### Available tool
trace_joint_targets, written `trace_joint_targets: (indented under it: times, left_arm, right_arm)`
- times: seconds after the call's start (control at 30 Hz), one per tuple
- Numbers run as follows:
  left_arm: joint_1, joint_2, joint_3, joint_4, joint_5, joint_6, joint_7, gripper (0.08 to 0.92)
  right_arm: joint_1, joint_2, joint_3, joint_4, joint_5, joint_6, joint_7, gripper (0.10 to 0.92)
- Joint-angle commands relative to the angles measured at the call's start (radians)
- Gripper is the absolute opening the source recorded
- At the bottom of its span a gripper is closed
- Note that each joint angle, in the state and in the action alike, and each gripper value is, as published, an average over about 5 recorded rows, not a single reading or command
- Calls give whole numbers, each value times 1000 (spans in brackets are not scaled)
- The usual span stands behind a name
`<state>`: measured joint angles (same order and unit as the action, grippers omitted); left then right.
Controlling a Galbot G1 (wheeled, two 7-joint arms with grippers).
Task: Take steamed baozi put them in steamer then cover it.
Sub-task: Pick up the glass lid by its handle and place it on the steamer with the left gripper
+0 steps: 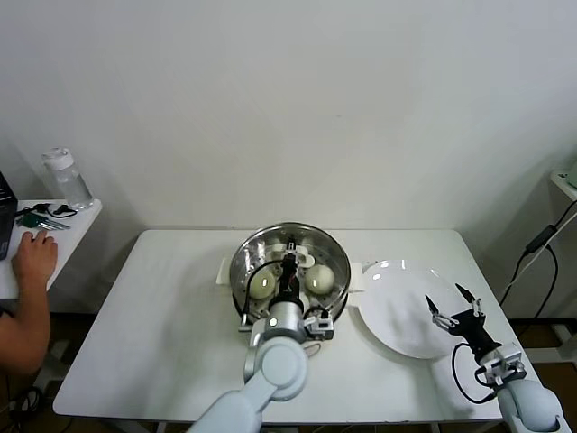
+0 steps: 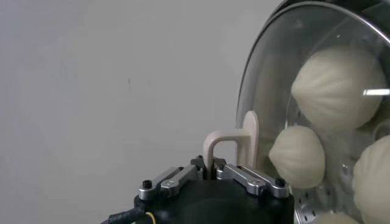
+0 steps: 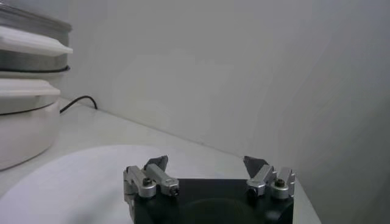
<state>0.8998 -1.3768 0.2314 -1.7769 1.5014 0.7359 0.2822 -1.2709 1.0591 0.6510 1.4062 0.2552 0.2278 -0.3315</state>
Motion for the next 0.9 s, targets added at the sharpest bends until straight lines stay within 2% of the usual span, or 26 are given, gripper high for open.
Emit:
trace_joint_targets:
  times: [0.03, 0.67, 0.77, 0.9]
  left_arm:
    - [7, -1, -3, 15, -13, 38, -4, 158]
    - [19, 11, 6, -22, -50, 49, -18, 162]
    - [20, 23, 7, -53, -48, 48, -9, 210]
    - [35, 45, 1, -106, -47, 48, 7, 327]
  right_arm:
    - [0, 1, 2, -1, -9, 2, -2, 823]
    - [0, 1, 9, -3, -24, 3, -16, 823]
    - [-1, 1, 10, -3, -25, 0, -16, 823]
    - [-1, 0, 11, -3, -27, -8, -16, 823]
